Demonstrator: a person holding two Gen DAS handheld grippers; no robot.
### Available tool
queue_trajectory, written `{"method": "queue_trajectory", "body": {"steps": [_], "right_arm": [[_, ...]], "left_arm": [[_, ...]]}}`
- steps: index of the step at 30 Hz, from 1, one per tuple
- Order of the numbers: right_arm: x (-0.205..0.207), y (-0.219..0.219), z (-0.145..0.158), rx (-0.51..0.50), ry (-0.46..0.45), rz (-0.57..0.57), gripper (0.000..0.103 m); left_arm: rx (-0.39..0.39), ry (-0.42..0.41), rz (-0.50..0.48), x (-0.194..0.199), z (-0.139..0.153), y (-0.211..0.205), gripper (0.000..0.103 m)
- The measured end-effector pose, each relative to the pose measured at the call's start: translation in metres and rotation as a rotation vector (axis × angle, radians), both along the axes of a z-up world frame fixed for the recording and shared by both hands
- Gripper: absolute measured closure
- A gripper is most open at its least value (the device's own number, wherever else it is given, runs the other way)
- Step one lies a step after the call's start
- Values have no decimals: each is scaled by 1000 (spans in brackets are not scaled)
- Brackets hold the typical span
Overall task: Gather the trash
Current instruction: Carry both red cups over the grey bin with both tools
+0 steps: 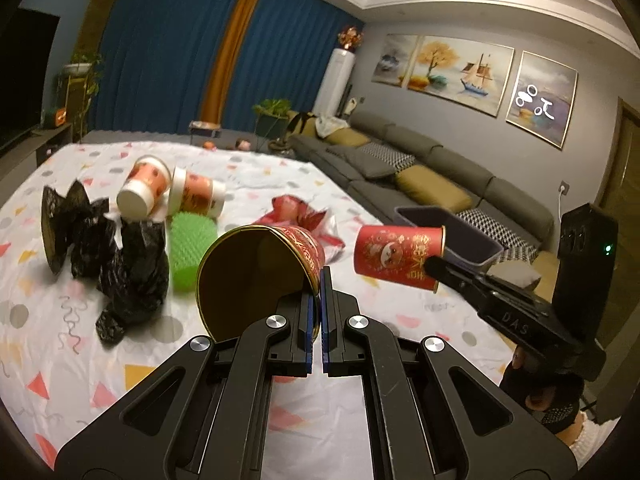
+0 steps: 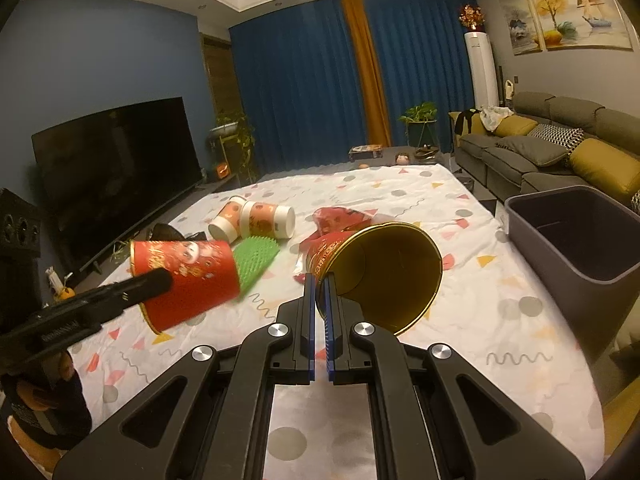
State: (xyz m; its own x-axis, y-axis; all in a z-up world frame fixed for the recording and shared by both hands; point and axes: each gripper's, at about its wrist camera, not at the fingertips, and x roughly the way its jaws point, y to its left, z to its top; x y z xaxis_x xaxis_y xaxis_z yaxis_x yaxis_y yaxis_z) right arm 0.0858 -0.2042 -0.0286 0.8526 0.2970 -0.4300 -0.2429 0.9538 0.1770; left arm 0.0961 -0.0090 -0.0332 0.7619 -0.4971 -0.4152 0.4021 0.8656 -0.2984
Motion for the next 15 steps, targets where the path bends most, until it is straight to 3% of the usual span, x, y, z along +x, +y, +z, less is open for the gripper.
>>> {"method": "queue_trajectory", "body": {"steps": [8, 15], "right_arm": [[-7, -24, 16, -16, -53, -52, 98], [-8, -71, 39, -55, -117, -166, 98]], "left_arm": [[49, -47, 19, 9, 23, -29, 101], [80, -106, -65, 33, 52, -93, 101]]}}
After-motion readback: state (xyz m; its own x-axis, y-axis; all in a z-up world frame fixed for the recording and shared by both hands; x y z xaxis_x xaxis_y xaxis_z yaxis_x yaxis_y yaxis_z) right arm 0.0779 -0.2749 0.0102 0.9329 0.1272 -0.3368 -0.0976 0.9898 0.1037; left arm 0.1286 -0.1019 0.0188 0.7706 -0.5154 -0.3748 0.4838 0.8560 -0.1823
